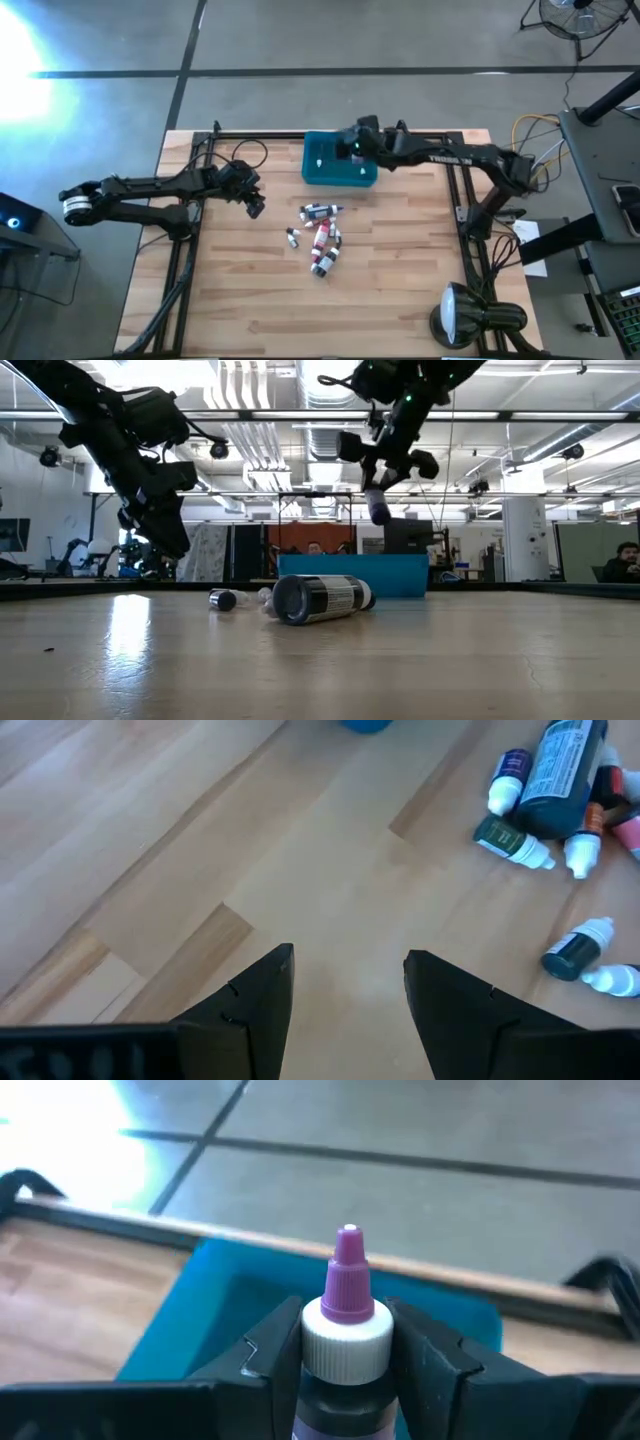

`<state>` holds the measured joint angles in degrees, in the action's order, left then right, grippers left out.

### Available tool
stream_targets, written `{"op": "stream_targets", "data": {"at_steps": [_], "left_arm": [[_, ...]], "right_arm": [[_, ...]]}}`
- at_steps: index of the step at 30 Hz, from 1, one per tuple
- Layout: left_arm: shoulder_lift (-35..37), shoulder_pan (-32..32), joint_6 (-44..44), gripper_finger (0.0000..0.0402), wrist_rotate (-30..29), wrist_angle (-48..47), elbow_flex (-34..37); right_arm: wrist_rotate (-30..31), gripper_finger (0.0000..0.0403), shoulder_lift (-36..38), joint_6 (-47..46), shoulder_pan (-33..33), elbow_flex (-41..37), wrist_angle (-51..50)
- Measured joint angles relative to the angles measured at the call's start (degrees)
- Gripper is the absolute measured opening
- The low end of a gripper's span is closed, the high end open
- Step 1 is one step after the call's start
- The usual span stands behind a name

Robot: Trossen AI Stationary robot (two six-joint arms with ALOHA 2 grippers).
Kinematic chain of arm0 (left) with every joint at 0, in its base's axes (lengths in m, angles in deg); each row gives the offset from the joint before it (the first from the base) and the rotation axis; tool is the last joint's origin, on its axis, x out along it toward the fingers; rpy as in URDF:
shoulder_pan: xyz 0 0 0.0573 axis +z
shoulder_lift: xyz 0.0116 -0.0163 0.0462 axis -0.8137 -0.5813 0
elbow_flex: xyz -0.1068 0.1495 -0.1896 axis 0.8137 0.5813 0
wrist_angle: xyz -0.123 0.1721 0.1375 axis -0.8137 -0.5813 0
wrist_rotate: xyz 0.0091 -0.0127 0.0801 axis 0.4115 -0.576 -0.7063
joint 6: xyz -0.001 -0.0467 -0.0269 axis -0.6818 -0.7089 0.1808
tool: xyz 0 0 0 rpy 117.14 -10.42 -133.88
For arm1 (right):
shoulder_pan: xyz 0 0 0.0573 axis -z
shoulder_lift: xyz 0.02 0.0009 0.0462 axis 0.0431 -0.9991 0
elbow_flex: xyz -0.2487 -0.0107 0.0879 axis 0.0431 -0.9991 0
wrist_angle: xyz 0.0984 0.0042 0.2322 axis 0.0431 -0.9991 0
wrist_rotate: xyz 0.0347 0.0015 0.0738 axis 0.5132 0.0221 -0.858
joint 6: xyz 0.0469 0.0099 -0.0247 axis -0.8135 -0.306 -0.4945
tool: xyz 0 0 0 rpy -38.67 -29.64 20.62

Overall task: Pick & Place food coloring
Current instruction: Put the large purple food coloring bottle into the blue bin

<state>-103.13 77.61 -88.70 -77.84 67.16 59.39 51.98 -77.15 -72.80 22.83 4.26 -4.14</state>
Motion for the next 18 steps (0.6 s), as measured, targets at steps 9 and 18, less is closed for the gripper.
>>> {"op": "stream_targets", "data": {"at_steps": [9,18], "left_arm": [[0.0,0.0,-1.0,0.0168,-0.1,0.0,0.0],[0.0,0.0,-2.0,0.0168,-0.4,0.1,0.0]], "right_arm": [[-4.8,0.0125,-5.0,0.0,2.2,-0.3,0.2],[-14.8,0.0174,-8.3,-4.1,1.1,-0.8,-3.3]]}}
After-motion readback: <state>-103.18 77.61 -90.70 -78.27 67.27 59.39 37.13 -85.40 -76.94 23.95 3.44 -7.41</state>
